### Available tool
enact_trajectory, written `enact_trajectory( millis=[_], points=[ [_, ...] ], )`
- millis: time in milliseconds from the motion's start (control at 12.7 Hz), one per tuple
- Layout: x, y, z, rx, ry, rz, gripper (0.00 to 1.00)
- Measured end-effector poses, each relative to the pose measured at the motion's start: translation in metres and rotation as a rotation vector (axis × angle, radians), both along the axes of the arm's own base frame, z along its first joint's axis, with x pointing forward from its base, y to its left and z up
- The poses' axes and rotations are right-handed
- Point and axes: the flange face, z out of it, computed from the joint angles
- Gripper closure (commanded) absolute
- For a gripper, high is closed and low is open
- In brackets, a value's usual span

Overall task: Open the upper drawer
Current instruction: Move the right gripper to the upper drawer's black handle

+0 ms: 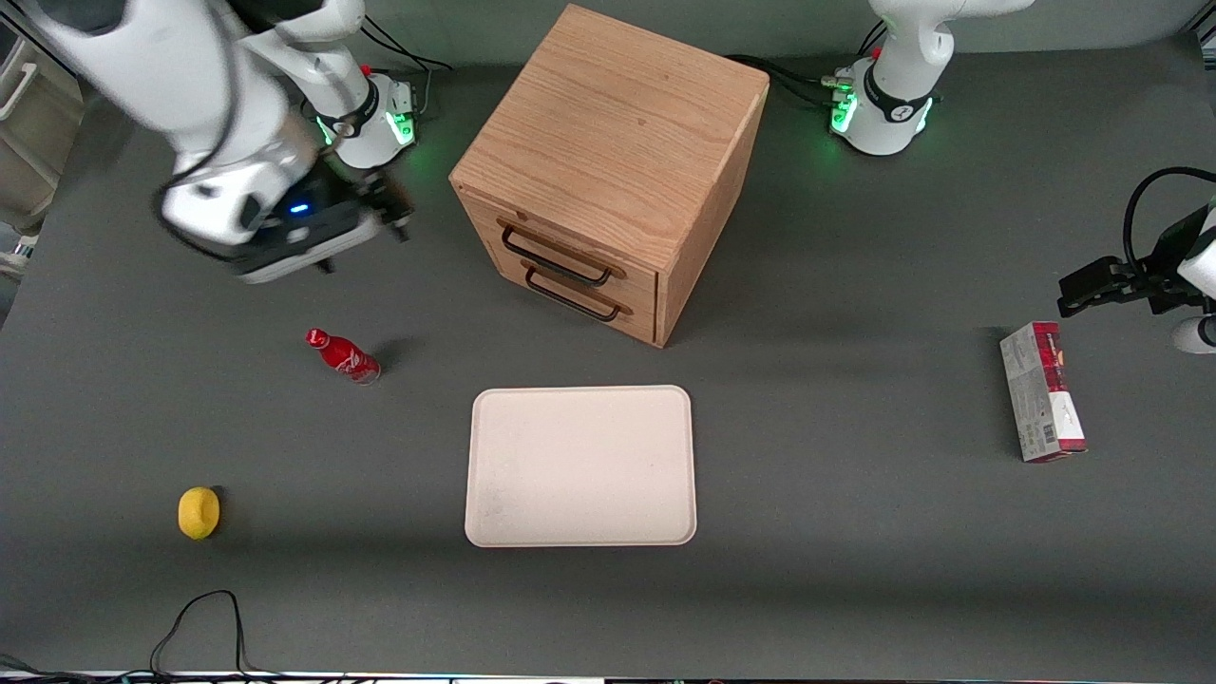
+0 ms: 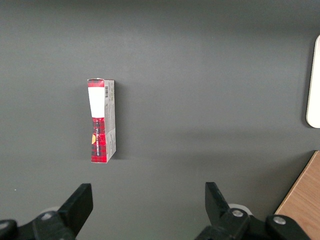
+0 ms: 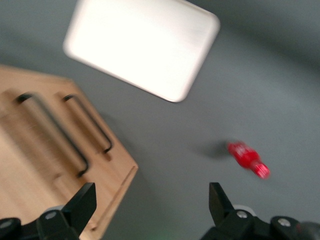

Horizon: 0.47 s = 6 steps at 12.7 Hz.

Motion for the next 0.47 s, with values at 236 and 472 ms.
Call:
enact_trajectory(
  millis=[236,472],
  points=[
    [-0.006,0.053,-0.015,0.031,0.022,0.27,0.0],
    [0.002,0.067,-0.042,0.056,0.076,0.357,0.0]
  ],
)
